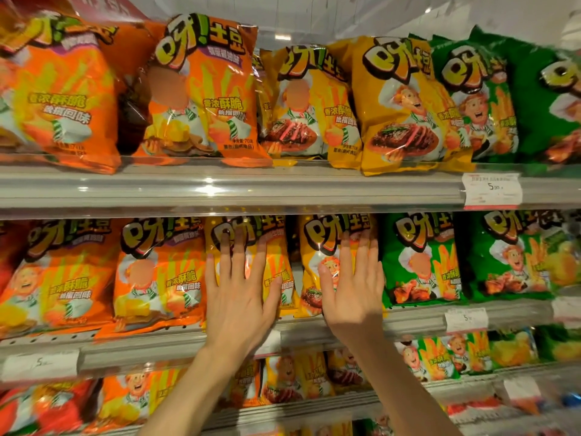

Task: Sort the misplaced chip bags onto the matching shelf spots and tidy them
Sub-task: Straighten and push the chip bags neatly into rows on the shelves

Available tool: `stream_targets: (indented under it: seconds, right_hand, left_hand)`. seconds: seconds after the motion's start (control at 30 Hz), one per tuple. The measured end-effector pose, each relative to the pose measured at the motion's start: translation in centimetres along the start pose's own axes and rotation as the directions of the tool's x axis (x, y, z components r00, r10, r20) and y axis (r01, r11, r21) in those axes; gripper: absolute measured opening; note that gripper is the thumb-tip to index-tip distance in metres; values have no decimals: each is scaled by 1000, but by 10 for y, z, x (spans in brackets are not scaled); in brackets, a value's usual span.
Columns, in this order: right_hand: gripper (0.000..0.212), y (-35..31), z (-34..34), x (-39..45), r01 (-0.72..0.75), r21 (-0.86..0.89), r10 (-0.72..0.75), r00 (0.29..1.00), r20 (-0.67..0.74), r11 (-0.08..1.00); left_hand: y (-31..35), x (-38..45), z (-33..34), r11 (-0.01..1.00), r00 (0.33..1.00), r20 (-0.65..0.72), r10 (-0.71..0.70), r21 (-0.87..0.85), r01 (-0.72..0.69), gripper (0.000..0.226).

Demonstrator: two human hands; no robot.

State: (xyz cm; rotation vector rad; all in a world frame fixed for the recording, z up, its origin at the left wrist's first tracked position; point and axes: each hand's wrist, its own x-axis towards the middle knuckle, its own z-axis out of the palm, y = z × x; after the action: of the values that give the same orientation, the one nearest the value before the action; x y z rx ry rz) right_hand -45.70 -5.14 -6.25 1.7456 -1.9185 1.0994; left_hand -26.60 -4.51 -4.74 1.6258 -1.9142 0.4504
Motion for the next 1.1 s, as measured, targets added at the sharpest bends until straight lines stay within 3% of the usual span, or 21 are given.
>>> stream_targets:
  seconds: [0.17, 0.3, 0.5, 0.63, 0.8, 1.1]
  right_hand:
    - [75, 3, -10, -8, -22, 163, 19, 1000, 23, 986]
    - [82, 2, -26, -26, -115, 231, 104, 993, 60, 966]
    - [79, 20, -59, -63, -220, 356, 129, 956, 263, 908]
    - [70, 43, -78, -71, -237, 379, 120, 944, 307, 894]
    - [73, 99, -106, -67, -354, 491, 151, 902, 405, 796]
    - [80, 254, -151, -22, -385, 528, 109, 871, 479, 757]
  left_hand:
    - [-2, -3, -8, 995, 1000, -6, 13, -95, -14, 68]
    - [4, -19, -18, 957, 999, -21, 27, -289, -32, 66]
    - [29, -52, -15, 787, 990, -89, 108, -601, -140, 51]
    - [55, -70, -8, 673, 990, -90, 104, -726, -137, 54]
    - [109, -77, -7, 713, 1000, -28, -3, -701, -18, 59]
    - [266, -58, 8, 718, 989, 50, -140, -682, 136, 53]
